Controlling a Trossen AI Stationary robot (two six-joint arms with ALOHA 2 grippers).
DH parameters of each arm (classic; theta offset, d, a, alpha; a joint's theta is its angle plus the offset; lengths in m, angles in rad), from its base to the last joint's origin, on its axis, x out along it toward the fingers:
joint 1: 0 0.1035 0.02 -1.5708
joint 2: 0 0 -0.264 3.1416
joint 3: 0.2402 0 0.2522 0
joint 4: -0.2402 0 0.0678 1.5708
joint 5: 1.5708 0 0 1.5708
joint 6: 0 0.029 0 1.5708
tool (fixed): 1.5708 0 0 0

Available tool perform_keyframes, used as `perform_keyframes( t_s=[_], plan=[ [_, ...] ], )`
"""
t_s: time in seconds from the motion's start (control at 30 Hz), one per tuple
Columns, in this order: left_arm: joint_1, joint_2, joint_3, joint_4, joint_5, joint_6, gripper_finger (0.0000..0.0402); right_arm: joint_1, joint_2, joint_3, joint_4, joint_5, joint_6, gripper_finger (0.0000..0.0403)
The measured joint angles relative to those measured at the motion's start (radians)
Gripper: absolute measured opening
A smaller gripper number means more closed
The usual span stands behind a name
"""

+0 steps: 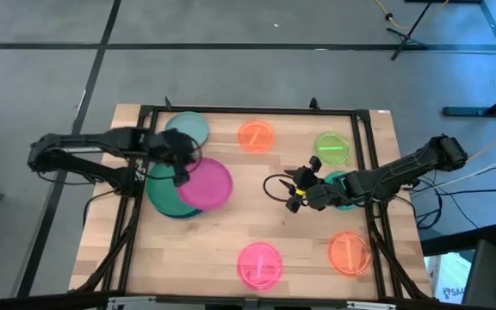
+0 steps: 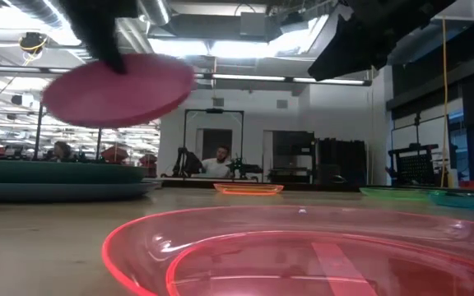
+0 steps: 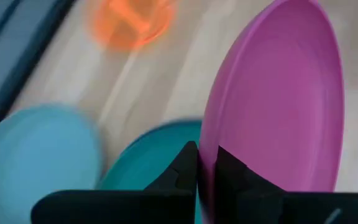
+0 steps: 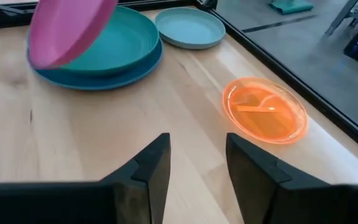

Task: Stack plastic plates
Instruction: Stack the medium pink plate on top of the big green plate

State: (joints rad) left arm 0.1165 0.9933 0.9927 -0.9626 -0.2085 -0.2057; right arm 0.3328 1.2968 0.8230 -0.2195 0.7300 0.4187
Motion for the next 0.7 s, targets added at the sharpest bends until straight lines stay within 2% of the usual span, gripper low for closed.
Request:
perform_keyframes(
  t_s=[0.13,0.37,0.47,0.6,0.7],
  plan=[
    [0.080,-0.055,0.010,-0.157,-0.078,0.029,0.0013,0.000,0.012,0.000,0.023,0.031,0.002,0.0147],
    [0.240,-0.046,-0.066,-0.211,-0.054,0.118,0.0013,-0.005,0.049,0.000,0.043,0.038,-0.005,0.0147],
    [0.286,-0.013,-0.121,-0.205,-0.020,0.193,0.0013,-0.008,0.051,0.000,0.039,0.038,-0.007,0.0147],
    [0.325,0.018,-0.160,-0.195,0.091,0.250,0.0013,-0.014,0.050,0.000,0.038,0.046,-0.008,0.0147],
    [0.340,0.028,-0.171,-0.194,0.107,0.259,0.0015,-0.025,0.050,0.000,0.039,0.047,-0.031,0.0147]
  ],
)
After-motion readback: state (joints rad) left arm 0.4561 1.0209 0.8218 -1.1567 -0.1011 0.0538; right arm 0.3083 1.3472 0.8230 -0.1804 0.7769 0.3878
